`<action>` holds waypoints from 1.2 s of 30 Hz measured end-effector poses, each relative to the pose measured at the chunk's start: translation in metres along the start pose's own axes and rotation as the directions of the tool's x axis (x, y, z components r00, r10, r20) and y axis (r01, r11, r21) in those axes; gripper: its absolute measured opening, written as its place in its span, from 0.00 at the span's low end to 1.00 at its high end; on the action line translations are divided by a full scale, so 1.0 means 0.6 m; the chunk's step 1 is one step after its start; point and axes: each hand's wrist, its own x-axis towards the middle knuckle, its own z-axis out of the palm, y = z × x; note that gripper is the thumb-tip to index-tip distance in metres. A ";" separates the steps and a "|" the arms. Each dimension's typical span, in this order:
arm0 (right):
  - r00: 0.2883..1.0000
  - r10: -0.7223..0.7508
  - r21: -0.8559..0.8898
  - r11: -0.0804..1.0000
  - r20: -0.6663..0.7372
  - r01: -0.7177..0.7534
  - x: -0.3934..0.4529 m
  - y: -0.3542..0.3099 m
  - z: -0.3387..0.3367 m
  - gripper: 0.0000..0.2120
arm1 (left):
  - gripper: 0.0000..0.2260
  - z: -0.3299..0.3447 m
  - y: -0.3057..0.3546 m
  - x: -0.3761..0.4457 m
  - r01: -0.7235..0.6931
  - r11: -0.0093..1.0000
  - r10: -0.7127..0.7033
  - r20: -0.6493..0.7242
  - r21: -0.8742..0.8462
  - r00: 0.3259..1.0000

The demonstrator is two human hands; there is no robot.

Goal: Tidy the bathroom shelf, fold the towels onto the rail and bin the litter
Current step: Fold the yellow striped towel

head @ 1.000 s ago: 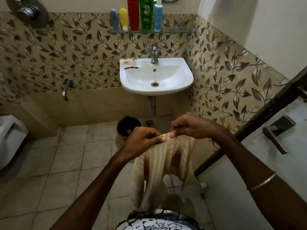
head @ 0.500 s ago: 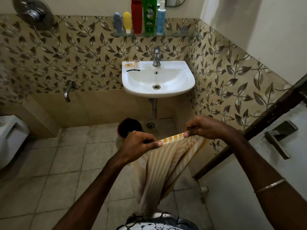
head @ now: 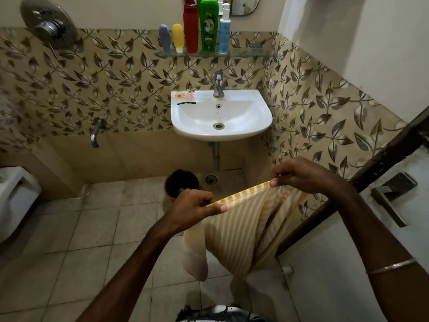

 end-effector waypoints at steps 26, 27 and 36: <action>0.998 -0.058 0.125 0.991 0.015 0.055 0.022 -0.012 0.049 0.13 | 0.10 -0.011 0.024 -0.006 0.008 1.000 -0.009 -0.018 -0.021 1.000; 0.999 -0.039 0.093 0.995 0.006 0.039 0.023 -0.007 0.051 0.13 | 0.10 -0.014 0.023 -0.005 0.020 1.000 -0.020 0.001 -0.013 1.000; 0.933 -0.247 0.160 0.965 0.262 0.210 0.040 -0.094 0.126 0.15 | 0.08 -0.010 0.043 0.014 -0.013 1.000 0.012 0.066 0.018 0.998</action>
